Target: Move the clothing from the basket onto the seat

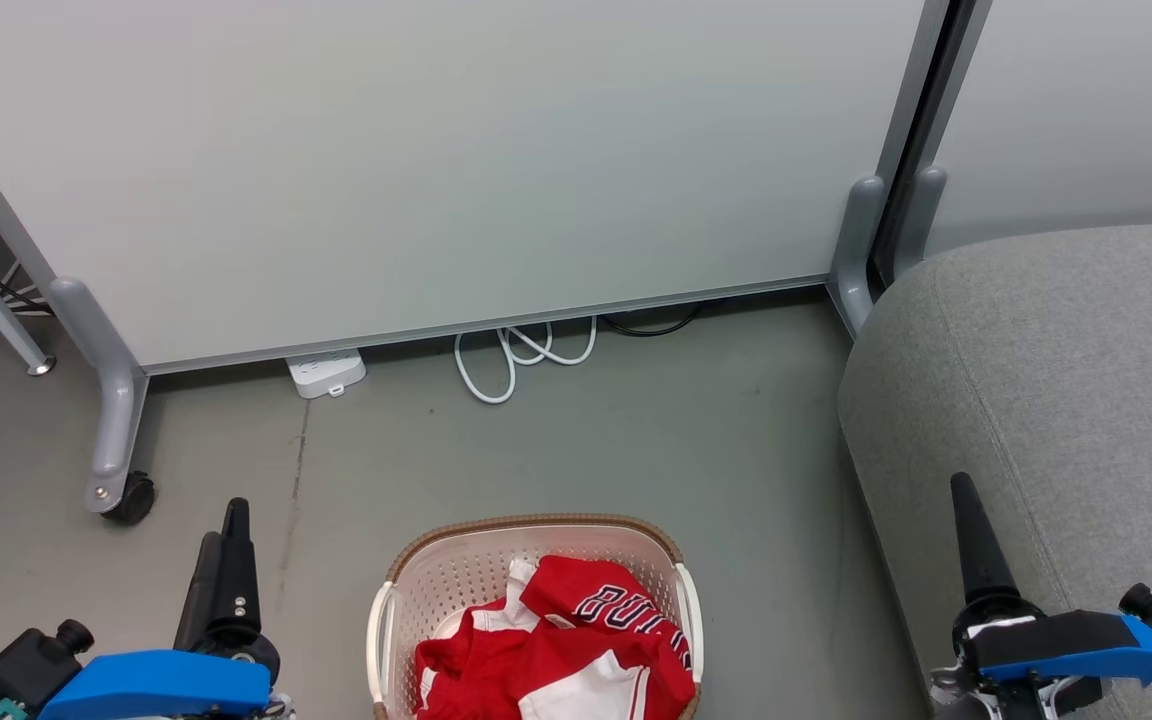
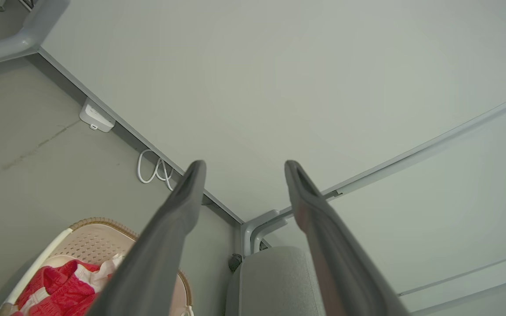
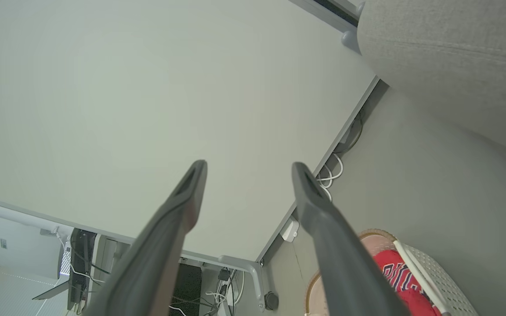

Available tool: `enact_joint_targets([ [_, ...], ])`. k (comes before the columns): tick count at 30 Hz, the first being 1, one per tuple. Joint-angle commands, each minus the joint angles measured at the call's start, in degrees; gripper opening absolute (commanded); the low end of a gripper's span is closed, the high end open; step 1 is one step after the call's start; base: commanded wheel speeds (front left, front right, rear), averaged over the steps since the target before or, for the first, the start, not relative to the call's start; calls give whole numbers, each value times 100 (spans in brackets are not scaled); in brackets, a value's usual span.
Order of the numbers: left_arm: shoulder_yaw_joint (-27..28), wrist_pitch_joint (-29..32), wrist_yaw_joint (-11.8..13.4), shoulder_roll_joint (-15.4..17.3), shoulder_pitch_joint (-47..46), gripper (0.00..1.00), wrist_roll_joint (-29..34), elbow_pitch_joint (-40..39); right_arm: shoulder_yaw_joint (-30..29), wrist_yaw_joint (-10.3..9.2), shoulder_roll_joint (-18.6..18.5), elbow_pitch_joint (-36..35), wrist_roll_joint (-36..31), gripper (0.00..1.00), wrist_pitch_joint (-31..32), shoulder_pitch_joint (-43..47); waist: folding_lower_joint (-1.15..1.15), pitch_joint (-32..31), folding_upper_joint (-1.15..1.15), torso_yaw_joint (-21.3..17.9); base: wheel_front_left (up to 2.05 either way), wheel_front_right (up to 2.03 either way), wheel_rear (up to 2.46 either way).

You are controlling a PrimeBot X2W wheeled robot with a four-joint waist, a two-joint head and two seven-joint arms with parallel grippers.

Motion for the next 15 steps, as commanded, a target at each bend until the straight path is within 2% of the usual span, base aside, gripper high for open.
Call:
enact_joint_targets([
  [1,-24,-41,15,58,-180,100,181,-99,35,1,-23,-94,-166,100,-47,-162,0,0,0,1,0,0,0],
  [15,-304,-317,101,73,-216,100,1595,-30,298,1,-27,-25,-1469,100,-324,-143,0,3,0,10,0,0,0],
])
